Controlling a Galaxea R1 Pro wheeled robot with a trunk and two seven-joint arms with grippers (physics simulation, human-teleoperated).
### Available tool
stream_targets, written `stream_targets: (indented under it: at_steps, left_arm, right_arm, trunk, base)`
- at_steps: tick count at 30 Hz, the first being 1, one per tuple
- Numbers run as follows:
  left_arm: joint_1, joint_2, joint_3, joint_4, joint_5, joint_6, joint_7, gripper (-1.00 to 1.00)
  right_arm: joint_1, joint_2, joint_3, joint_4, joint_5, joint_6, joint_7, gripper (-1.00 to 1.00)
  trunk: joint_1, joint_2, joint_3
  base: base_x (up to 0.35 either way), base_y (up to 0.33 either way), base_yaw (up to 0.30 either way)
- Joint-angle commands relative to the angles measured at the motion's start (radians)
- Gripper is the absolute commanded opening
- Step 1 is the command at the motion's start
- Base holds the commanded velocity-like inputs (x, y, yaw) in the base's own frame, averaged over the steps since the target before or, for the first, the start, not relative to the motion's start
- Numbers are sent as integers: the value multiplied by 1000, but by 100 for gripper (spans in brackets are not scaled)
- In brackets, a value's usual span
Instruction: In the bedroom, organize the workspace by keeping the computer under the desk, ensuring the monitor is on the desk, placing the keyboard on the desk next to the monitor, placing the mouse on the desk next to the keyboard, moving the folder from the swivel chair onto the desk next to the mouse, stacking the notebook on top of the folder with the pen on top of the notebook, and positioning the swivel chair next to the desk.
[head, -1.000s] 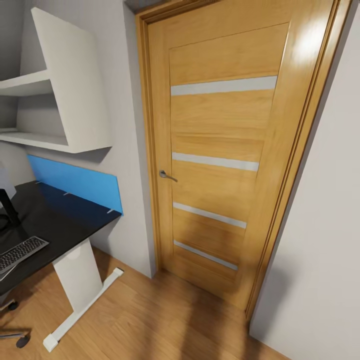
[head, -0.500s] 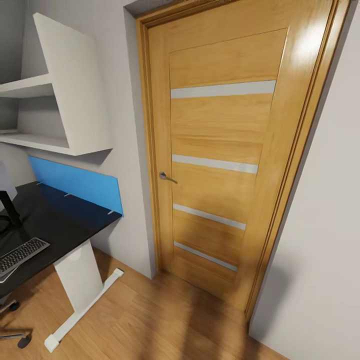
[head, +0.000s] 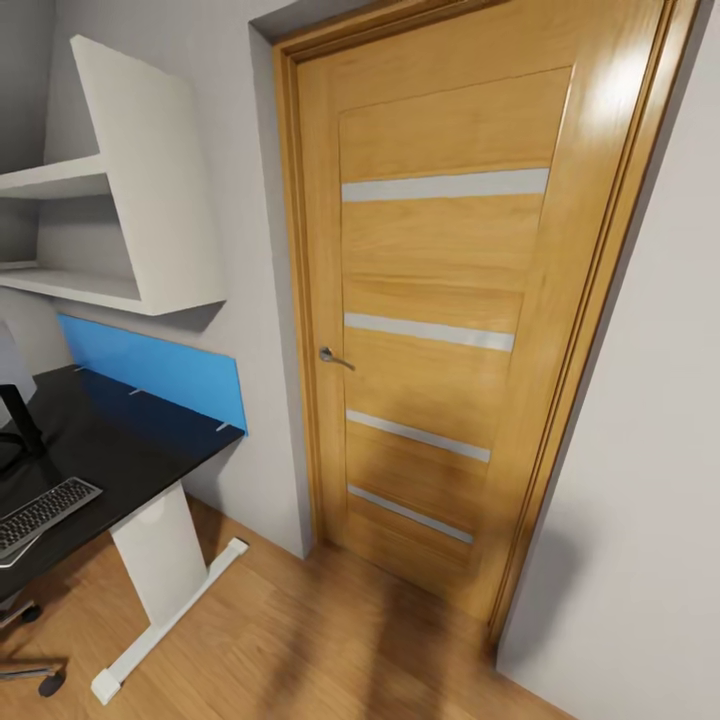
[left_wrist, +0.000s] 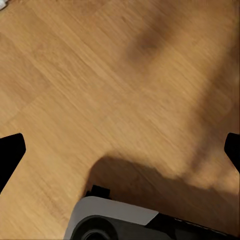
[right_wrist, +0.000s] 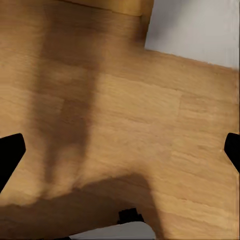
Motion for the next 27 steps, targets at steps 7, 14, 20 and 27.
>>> stream_targets:
  at_steps: [7,14,20,27]
  left_arm:
    - [0,-1,4,-25,10,-3,-2,100]
    - [0,1,4,-11,7,-24,-19,100]
    - [0,7,5,52,9,-109,-43,100]
    - [0,11,7,88,9,-158,-48,100]
  right_arm:
    - [-3,1,-4,-22,-115,-85,-60,100]
    - [-3,5,-1,32,-135,-130,-66,100]
    - [-3,7,-1,57,-140,-203,-65,100]
    - [-3,7,0,80,-140,-232,-66,100]
  trunk:
    - [-23,41,17]
    - [-23,41,17]
    - [-23,41,17]
    - [-23,41,17]
  base:
    - [0,0,0]
    - [0,0,0]
    - [0,0,0]
    - [0,0,138]
